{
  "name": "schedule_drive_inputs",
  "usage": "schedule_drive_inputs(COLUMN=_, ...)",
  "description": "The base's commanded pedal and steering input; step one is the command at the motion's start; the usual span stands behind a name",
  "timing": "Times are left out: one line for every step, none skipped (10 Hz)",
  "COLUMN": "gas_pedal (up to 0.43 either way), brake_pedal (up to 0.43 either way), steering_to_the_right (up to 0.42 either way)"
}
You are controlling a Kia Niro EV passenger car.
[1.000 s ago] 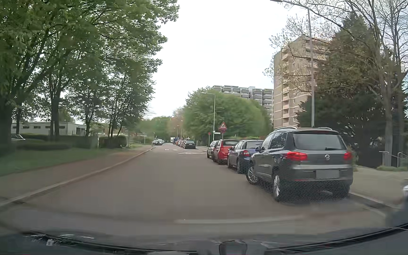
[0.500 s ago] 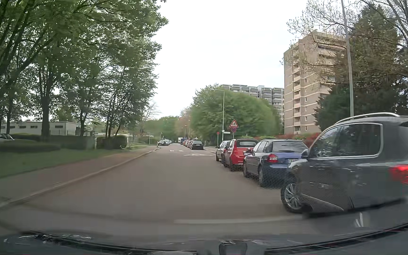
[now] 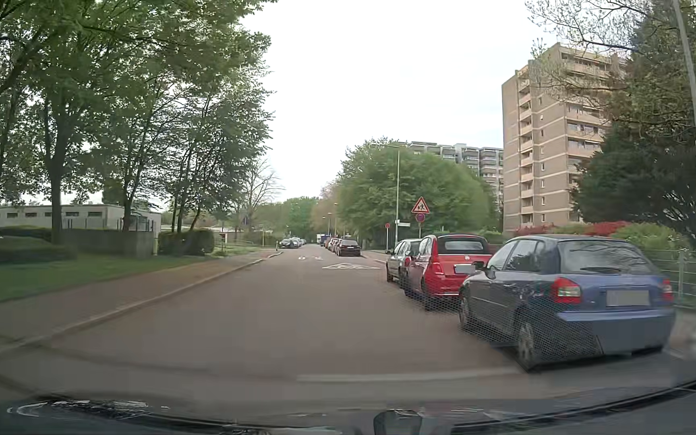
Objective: Follow the waypoints while adhering to traffic rules and regulations
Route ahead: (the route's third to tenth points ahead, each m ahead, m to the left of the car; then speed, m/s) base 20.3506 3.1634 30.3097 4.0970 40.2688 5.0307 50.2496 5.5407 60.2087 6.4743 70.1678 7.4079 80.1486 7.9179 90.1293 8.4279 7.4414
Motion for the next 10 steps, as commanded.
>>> schedule_drive_inputs(gas_pedal=0.059, brake_pedal=0.000, steering_to_the_right=-0.030)
schedule_drive_inputs(gas_pedal=0.059, brake_pedal=0.000, steering_to_the_right=-0.028)
schedule_drive_inputs(gas_pedal=0.059, brake_pedal=0.000, steering_to_the_right=-0.026)
schedule_drive_inputs(gas_pedal=0.059, brake_pedal=0.000, steering_to_the_right=-0.025)
schedule_drive_inputs(gas_pedal=0.059, brake_pedal=0.000, steering_to_the_right=-0.023)
schedule_drive_inputs(gas_pedal=0.059, brake_pedal=0.000, steering_to_the_right=-0.022)
schedule_drive_inputs(gas_pedal=0.059, brake_pedal=0.000, steering_to_the_right=-0.022)
schedule_drive_inputs(gas_pedal=0.059, brake_pedal=0.000, steering_to_the_right=-0.021)
schedule_drive_inputs(gas_pedal=0.059, brake_pedal=0.000, steering_to_the_right=-0.019)
schedule_drive_inputs(gas_pedal=0.059, brake_pedal=0.000, steering_to_the_right=-0.017)
